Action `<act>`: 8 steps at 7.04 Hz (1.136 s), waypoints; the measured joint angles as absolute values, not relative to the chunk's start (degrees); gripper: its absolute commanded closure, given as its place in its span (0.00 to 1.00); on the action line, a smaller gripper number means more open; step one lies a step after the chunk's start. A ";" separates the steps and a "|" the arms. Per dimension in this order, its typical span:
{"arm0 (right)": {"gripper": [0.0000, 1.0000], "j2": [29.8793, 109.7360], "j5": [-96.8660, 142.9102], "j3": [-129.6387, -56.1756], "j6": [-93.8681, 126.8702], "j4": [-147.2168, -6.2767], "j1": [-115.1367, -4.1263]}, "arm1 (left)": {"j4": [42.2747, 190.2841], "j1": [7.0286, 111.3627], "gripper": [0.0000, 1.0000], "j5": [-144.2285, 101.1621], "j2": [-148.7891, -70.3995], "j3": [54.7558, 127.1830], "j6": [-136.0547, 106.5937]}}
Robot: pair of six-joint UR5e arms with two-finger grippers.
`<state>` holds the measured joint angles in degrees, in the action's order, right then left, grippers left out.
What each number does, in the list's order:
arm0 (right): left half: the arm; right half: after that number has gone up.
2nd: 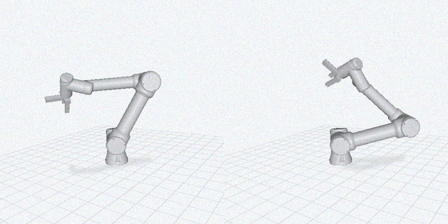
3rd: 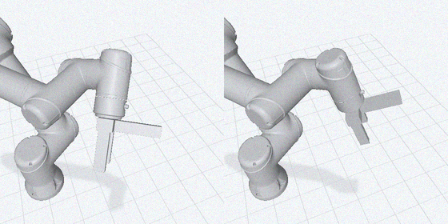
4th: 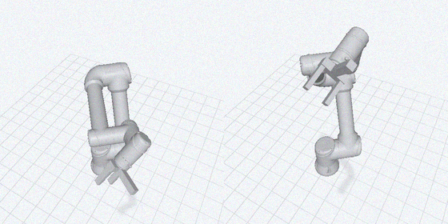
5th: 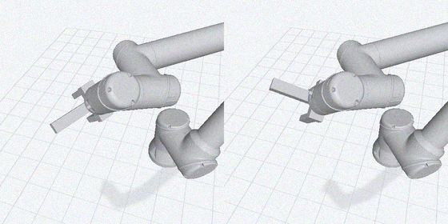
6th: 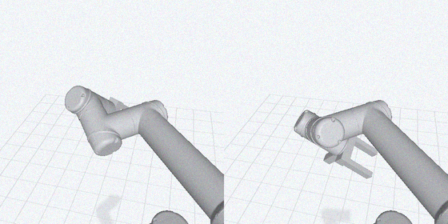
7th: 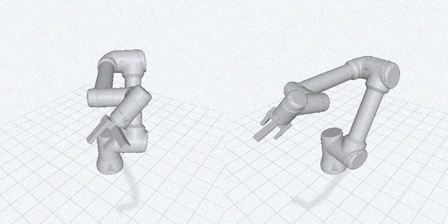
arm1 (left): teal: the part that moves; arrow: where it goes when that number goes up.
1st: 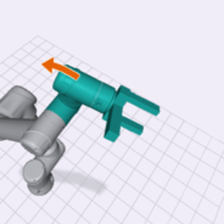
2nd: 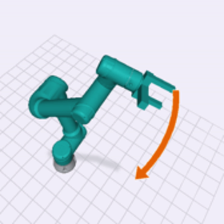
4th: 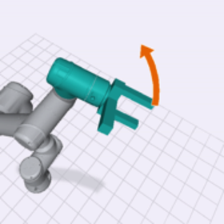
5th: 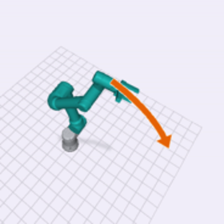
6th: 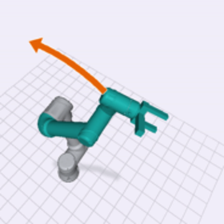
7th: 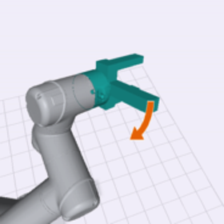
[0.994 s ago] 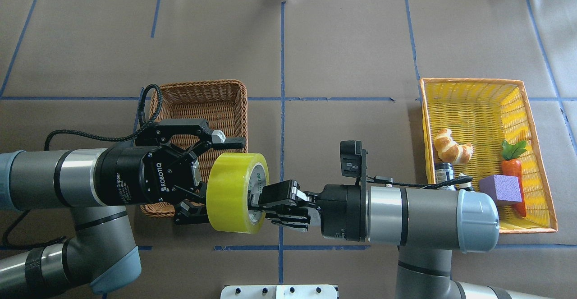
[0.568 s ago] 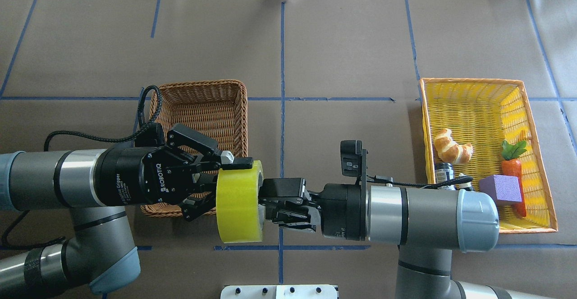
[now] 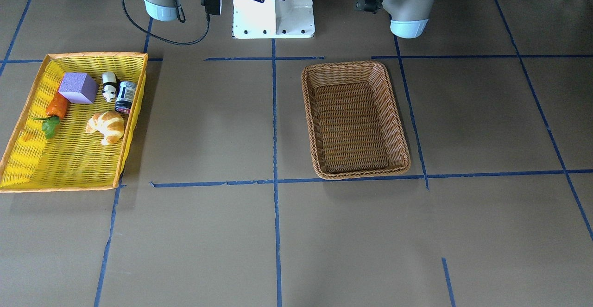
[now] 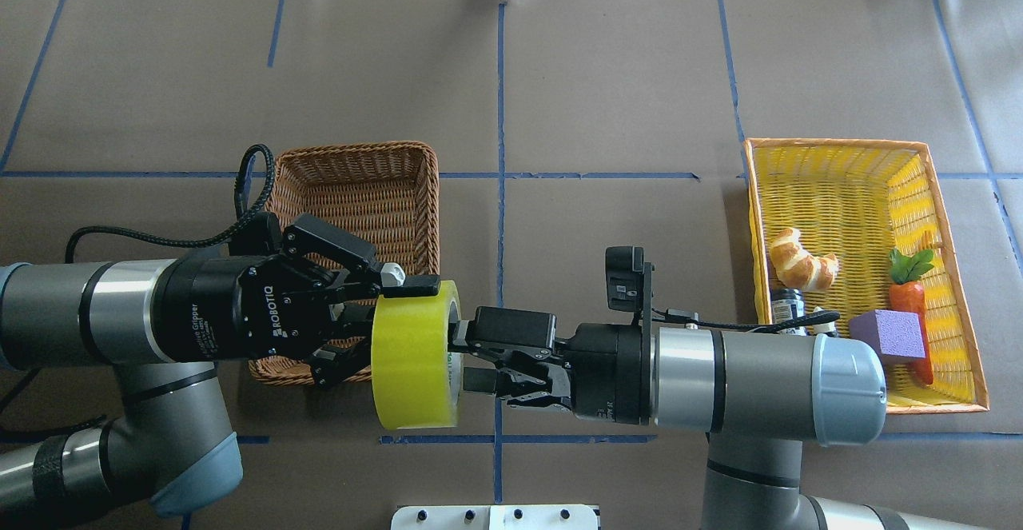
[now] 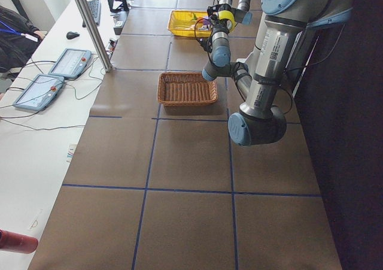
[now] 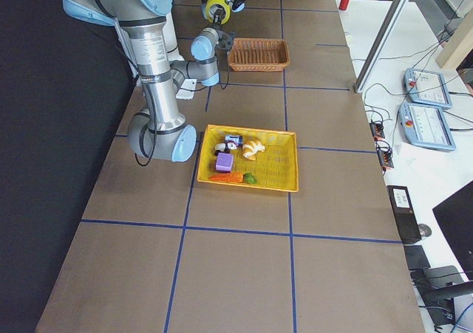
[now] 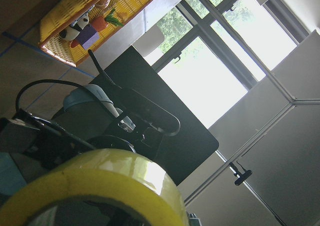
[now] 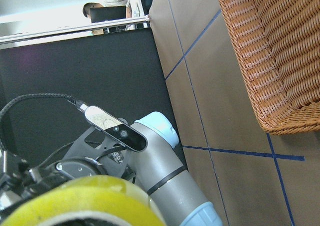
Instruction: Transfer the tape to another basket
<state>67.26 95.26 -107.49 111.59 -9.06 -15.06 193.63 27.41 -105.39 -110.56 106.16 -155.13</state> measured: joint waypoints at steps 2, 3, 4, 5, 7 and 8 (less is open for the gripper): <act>0.00 67.40 95.32 -107.55 111.43 -9.43 -15.43 | 193.52 34.92 1.00 -112.23 -109.74 104.62 -154.88; 0.00 67.48 95.51 -107.69 111.28 -10.69 -16.11 | 192.02 38.10 1.00 -116.67 -109.68 102.93 -153.73; 0.00 67.60 96.04 -107.99 111.14 -13.25 -17.73 | 188.14 40.08 1.00 -121.30 -109.70 102.14 -149.77; 0.00 67.54 98.97 -108.39 110.70 -17.78 -21.05 | 180.96 41.37 1.00 -126.01 -110.13 102.46 -143.84; 0.00 67.35 110.51 -109.59 105.25 -30.99 -29.89 | 163.14 43.13 1.00 -132.82 -111.24 104.60 -130.59; 0.00 67.34 114.11 -109.91 100.81 -37.93 -33.25 | 155.37 43.23 1.00 -133.87 -111.43 105.37 -124.39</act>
